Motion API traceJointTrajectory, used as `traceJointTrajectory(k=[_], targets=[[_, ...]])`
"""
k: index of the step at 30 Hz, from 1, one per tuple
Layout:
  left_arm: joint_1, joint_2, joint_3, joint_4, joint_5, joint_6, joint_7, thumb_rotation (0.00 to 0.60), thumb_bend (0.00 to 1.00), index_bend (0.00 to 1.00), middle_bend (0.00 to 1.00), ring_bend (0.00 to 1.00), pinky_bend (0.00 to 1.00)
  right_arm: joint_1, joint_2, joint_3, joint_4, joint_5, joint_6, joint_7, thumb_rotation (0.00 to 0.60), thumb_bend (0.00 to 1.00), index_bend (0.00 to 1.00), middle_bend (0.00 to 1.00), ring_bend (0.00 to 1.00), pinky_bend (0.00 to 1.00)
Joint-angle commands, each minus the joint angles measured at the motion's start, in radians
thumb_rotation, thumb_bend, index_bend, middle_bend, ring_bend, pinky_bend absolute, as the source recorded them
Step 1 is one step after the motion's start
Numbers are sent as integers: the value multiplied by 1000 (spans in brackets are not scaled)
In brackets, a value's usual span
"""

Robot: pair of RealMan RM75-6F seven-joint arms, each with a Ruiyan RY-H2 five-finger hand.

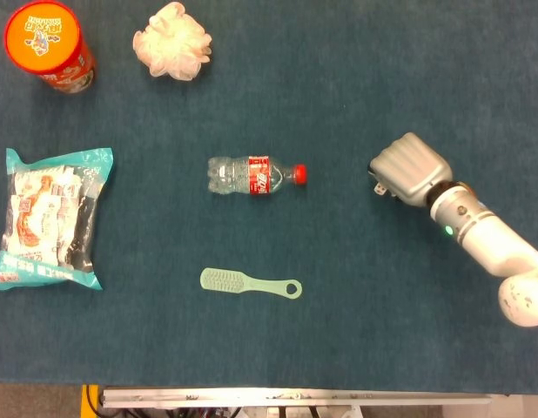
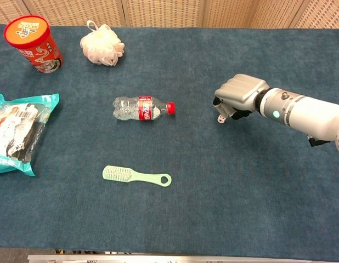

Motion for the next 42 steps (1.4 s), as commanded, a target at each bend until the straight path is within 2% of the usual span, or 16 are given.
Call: traceJointTrajectory(k=[1,12,42], targets=[[7,2,0,-6,11,15,-1,600,345,549,395,223,347,2,2,0,-11,-5,7,-4,600,1000,552,960,881,969],[8,2,-2,-2,8,10,-4,600,345,549,396,223,348,-6,29,-3,-48,-15,43,-11,600,1000,552,960,880,969],[24,-19,-32,12,-21,55,36,600,345,549,396,223,348,37,-71,28,64,47,12,-38,600,1000,546,960,881,969]])
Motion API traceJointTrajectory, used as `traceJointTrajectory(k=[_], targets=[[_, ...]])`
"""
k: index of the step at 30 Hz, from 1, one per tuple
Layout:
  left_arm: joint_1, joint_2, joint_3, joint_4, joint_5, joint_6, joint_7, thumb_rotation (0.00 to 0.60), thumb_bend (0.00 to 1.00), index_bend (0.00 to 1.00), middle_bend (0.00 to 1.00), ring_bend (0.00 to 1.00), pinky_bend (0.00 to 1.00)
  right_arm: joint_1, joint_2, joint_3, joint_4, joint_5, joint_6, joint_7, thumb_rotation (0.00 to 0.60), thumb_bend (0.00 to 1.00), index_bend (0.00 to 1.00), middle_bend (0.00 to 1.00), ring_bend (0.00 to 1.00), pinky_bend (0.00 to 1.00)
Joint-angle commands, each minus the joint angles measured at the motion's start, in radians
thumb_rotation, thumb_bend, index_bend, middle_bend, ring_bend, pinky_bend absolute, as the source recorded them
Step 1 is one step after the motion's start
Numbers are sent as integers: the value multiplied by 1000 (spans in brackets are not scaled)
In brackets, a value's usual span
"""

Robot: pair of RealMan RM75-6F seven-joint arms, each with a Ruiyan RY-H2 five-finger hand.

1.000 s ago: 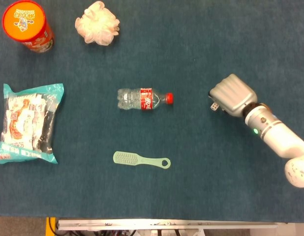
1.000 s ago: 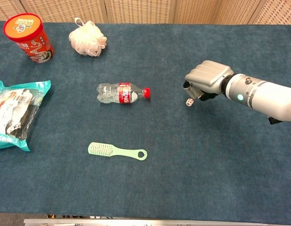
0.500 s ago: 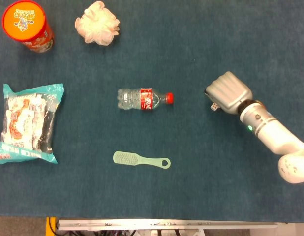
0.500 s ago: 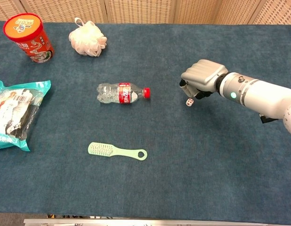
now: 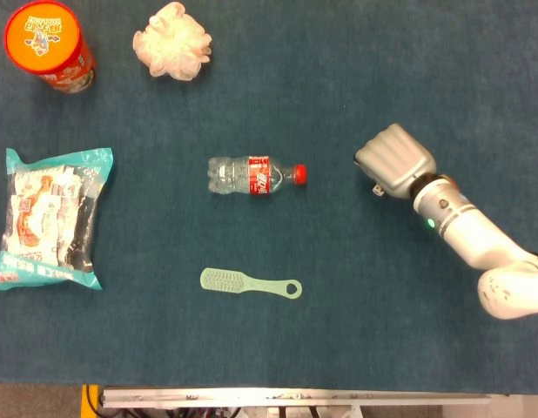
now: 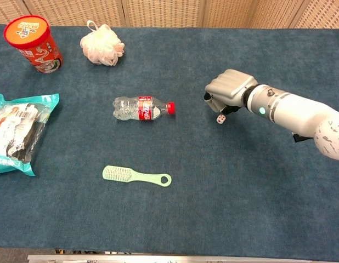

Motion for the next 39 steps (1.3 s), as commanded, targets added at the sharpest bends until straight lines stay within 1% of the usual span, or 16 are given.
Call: traceJointTrajectory(k=[1,18,31,39], targets=[[2,1,-1,-2,-1,3,0,600,345,549,397,223,348,2,-4,1,4,1,-3,3,600,1000,546,960,881,969],[9,8,-3,-15,-13,3,18,600,345,550,401,223,348,3,-6,-9,7,-3,-3,5,600,1000,546,960,881,969],[14,23,3,-24,-6,-6,-8,600,345,550,400,223,348,7,7,-14,-8,-1,-23,23,600,1000,546,960,881,969],[14,26,1,-20,-7,-10,-25,600,345,549,400,223,348,6,22,-14,-14,-10,-49,61,600,1000,546,960,881,969]])
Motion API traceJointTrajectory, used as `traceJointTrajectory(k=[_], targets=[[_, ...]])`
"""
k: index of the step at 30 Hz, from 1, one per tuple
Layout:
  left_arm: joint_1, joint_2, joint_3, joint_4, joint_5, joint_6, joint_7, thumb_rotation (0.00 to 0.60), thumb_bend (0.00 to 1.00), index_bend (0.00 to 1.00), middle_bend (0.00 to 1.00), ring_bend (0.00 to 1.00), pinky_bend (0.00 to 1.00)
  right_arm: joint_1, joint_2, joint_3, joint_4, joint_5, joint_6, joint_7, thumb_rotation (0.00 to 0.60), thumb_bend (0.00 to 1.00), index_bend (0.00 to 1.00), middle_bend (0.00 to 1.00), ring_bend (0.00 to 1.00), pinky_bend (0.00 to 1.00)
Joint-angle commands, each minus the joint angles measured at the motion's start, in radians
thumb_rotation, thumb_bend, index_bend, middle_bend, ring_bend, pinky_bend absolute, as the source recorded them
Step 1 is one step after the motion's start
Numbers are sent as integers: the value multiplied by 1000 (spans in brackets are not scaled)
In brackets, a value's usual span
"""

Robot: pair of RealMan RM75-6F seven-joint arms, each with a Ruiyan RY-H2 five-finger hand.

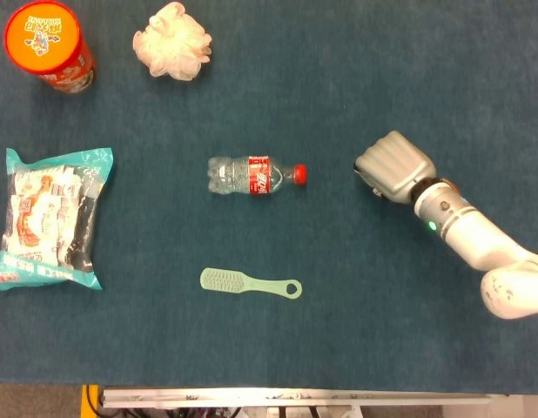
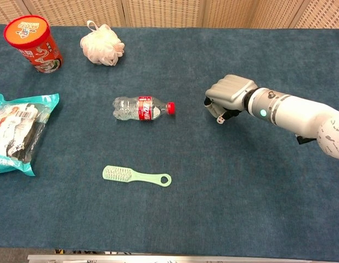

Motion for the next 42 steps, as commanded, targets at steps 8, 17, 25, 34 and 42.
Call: traceJointTrajectory(k=[8,17,25,34,42], targets=[[0,0,-2,0,-2,1,2,600,345,549,399,223,348,-5,21,-9,-24,-23,3,19,600,1000,546,960,881,969],[0,-1,-3,-2,-5,-1,7,600,345,550,399,223,348,-8,37,-18,-44,-24,11,18,600,1000,546,960,881,969],[0,-1,-4,-1,-5,0,7,600,345,550,400,223,348,-12,44,-26,-53,-25,18,18,600,1000,546,960,881,969],[-1,-3,-5,-1,-8,0,13,600,345,550,399,223,348,-21,63,-35,-87,-38,40,13,600,1000,546,960,881,969],[-2,-5,-7,-2,-12,-2,18,600,345,550,400,223,348,-32,77,-41,-99,-32,55,8,600,1000,546,960,881,969]])
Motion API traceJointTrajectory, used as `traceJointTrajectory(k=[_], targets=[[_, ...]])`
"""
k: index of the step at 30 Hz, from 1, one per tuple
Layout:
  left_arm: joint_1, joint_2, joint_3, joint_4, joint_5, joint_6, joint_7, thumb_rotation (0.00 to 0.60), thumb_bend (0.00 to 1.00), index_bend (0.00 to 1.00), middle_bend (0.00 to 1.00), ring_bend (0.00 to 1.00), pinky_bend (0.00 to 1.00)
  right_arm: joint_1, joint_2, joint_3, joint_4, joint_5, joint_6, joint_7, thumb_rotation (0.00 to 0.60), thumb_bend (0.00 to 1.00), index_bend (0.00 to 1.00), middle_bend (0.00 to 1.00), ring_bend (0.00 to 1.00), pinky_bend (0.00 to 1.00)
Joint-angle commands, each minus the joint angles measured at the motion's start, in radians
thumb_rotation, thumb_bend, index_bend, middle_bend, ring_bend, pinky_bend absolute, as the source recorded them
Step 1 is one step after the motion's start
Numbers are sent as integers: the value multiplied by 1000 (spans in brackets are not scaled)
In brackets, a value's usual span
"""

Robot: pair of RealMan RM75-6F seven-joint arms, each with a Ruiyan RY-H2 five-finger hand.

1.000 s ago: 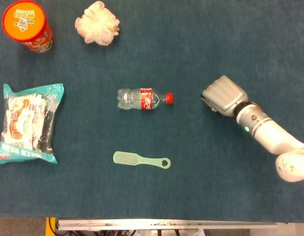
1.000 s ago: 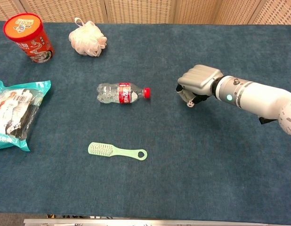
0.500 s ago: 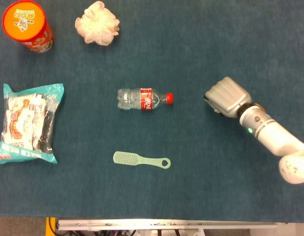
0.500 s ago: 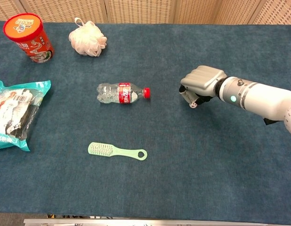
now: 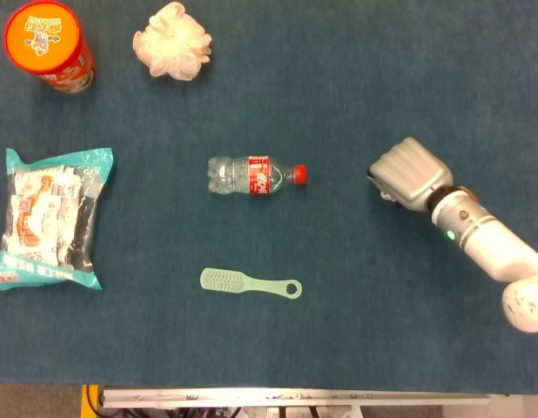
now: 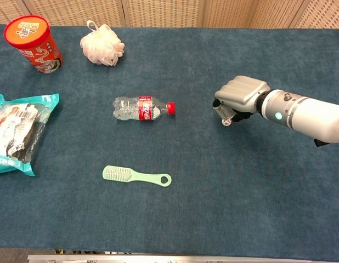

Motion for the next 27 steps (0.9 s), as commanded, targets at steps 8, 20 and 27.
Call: traceJointTrajectory(k=[8,20,27], targets=[[-2,-1,-1,0,-4,-4,5,600,345,550,400,223,348,-22,24,-8,-21,-19,21,11,600,1000,546,960,881,969],[-12,-12,5,15,41,-1,-4,600,345,536,399,224,348,-149,160,-66,-166,-269,199,86,600,1000,538,825,757,917],[-38,-24,22,11,97,-31,6,600,345,490,399,223,348,-316,263,-134,-195,-560,435,241,600,757,513,585,527,733]])
